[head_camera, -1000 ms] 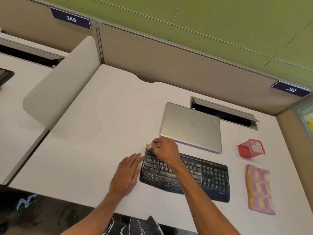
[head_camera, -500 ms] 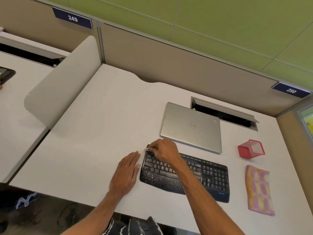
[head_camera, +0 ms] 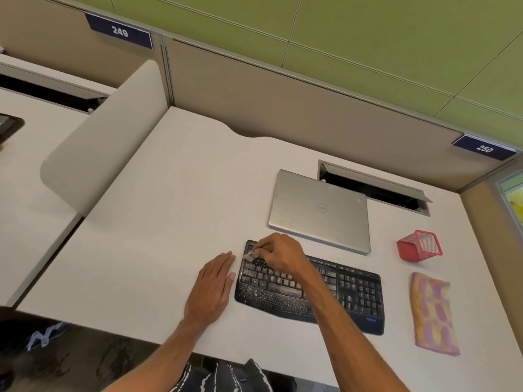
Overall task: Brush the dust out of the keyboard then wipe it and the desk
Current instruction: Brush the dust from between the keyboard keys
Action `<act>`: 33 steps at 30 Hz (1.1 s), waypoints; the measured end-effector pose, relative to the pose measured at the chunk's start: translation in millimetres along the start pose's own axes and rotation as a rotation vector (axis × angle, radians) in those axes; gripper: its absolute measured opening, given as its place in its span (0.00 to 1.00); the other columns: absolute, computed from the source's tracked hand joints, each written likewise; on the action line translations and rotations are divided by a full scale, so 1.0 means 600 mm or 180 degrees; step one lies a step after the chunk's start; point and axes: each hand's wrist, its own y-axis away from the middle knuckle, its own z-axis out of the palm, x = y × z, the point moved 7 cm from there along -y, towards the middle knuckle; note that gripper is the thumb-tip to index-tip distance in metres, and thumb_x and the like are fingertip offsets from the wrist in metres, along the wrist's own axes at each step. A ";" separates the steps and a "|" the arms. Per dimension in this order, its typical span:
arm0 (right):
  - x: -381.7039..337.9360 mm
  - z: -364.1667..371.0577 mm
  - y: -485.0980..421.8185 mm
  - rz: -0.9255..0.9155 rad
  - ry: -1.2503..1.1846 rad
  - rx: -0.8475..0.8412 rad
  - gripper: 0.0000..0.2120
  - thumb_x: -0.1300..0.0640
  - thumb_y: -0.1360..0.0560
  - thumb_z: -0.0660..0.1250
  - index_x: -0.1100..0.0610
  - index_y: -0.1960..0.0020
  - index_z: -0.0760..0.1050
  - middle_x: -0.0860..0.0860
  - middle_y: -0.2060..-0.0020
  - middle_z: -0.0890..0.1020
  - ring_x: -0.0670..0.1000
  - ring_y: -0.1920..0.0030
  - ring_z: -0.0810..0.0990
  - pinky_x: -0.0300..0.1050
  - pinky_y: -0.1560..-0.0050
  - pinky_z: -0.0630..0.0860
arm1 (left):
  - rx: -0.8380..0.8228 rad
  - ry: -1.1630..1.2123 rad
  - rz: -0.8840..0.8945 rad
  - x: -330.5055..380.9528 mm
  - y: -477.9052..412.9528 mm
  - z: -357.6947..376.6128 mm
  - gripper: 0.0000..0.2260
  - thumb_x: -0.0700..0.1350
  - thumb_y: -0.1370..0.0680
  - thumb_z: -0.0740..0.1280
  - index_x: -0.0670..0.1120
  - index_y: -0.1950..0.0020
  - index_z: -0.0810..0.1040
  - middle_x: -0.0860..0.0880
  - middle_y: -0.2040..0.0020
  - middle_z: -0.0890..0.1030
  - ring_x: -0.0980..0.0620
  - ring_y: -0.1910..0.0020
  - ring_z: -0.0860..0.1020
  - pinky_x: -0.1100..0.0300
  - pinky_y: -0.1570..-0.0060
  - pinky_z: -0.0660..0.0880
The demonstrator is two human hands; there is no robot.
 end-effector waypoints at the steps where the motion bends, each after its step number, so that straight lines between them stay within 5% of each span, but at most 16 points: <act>1: 0.002 -0.004 0.002 0.0011 -0.0035 0.0007 0.10 0.46 0.19 0.70 0.46 0.41 0.86 0.40 0.47 0.87 0.44 0.52 0.82 0.44 0.49 0.77 | -0.0002 0.0007 -0.0007 -0.001 0.000 0.000 0.23 0.54 0.08 0.52 0.51 0.13 0.65 0.55 0.15 0.66 0.56 0.15 0.61 0.51 0.16 0.61; 13: -0.021 0.015 -0.005 -0.0289 0.0415 0.0074 0.11 0.46 0.18 0.68 0.47 0.39 0.84 0.41 0.45 0.87 0.45 0.48 0.84 0.51 0.40 0.80 | -0.0010 0.0017 -0.0007 -0.004 0.000 0.003 0.23 0.54 0.08 0.52 0.51 0.13 0.65 0.55 0.15 0.66 0.57 0.15 0.61 0.48 0.17 0.63; 18: 0.004 -0.012 -0.002 -0.0134 0.0053 0.0227 0.13 0.42 0.19 0.68 0.45 0.38 0.84 0.39 0.45 0.87 0.43 0.47 0.84 0.44 0.43 0.80 | -0.0007 0.0008 -0.0007 -0.002 -0.001 0.001 0.23 0.54 0.08 0.52 0.51 0.14 0.66 0.54 0.15 0.67 0.56 0.15 0.62 0.48 0.17 0.64; 25: 0.004 0.001 0.003 -0.0210 0.0312 0.0085 0.12 0.44 0.18 0.68 0.45 0.39 0.85 0.40 0.51 0.88 0.42 0.58 0.83 0.43 0.51 0.80 | -0.0021 0.0009 -0.0023 -0.002 0.001 0.001 0.23 0.54 0.08 0.52 0.51 0.13 0.65 0.54 0.15 0.66 0.56 0.15 0.61 0.48 0.16 0.63; 30: -0.025 0.005 0.006 -0.0299 0.0065 0.0344 0.13 0.43 0.17 0.66 0.45 0.38 0.84 0.39 0.48 0.87 0.43 0.54 0.83 0.41 0.52 0.77 | 0.0020 -0.0002 0.0004 0.001 0.000 -0.003 0.22 0.53 0.08 0.53 0.51 0.14 0.66 0.54 0.15 0.67 0.56 0.16 0.63 0.49 0.17 0.64; 33: -0.011 0.004 0.010 -0.0196 0.0345 0.0451 0.13 0.44 0.17 0.65 0.45 0.39 0.85 0.40 0.54 0.88 0.43 0.60 0.82 0.40 0.58 0.75 | 0.0016 0.0007 -0.0006 0.001 0.000 -0.002 0.23 0.53 0.08 0.53 0.51 0.14 0.66 0.54 0.15 0.67 0.56 0.15 0.62 0.50 0.17 0.63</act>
